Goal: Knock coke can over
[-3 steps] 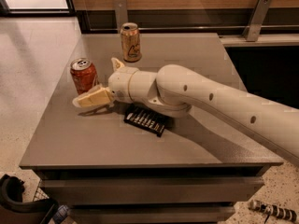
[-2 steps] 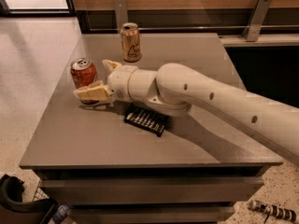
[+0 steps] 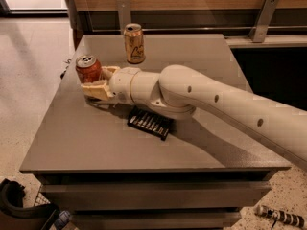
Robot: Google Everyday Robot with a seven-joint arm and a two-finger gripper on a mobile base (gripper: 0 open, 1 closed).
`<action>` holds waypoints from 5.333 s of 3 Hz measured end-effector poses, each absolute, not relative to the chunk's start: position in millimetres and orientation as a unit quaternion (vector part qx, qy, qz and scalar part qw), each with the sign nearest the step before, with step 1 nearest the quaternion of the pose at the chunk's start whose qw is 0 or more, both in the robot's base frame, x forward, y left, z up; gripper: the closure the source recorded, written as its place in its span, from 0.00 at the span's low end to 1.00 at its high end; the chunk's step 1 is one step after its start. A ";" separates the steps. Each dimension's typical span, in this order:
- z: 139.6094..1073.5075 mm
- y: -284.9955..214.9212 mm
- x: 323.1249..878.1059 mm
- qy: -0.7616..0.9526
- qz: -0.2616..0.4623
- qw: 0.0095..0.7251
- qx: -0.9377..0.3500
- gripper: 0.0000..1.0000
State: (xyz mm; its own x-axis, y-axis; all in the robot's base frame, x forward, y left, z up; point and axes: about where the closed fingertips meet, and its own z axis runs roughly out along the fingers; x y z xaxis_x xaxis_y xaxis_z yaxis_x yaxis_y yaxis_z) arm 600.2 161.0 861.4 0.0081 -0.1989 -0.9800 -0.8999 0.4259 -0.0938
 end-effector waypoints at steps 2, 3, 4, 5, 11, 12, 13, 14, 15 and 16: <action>862.4 164.2 601.2 0.634 0.314 0.548 -0.445 1.00; 869.4 162.0 602.0 0.648 0.304 0.512 -0.475 1.00; 875.5 159.8 600.9 0.661 0.293 0.469 -0.507 1.00; 895.2 164.8 600.5 0.668 0.266 0.416 -0.556 1.00; 837.6 162.8 566.3 0.736 0.050 0.193 -0.647 1.00; 830.2 176.5 571.4 0.729 0.063 0.203 -0.651 1.00; 831.5 176.4 571.1 0.729 0.063 0.203 -0.651 0.75; 832.1 176.1 570.5 0.728 0.062 0.203 -0.651 0.52; 832.9 175.7 569.6 0.728 0.062 0.204 -0.651 0.22; 833.4 175.5 569.1 0.728 0.062 0.204 -0.652 0.01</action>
Offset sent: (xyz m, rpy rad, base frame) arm 0.0049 0.0004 0.0007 -0.0472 0.0333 0.0298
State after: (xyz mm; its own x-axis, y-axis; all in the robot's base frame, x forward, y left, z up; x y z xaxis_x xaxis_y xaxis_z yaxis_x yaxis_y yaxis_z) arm 569.1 175.5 833.4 -0.0673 -0.9236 -0.3774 -0.9739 0.1431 -0.1764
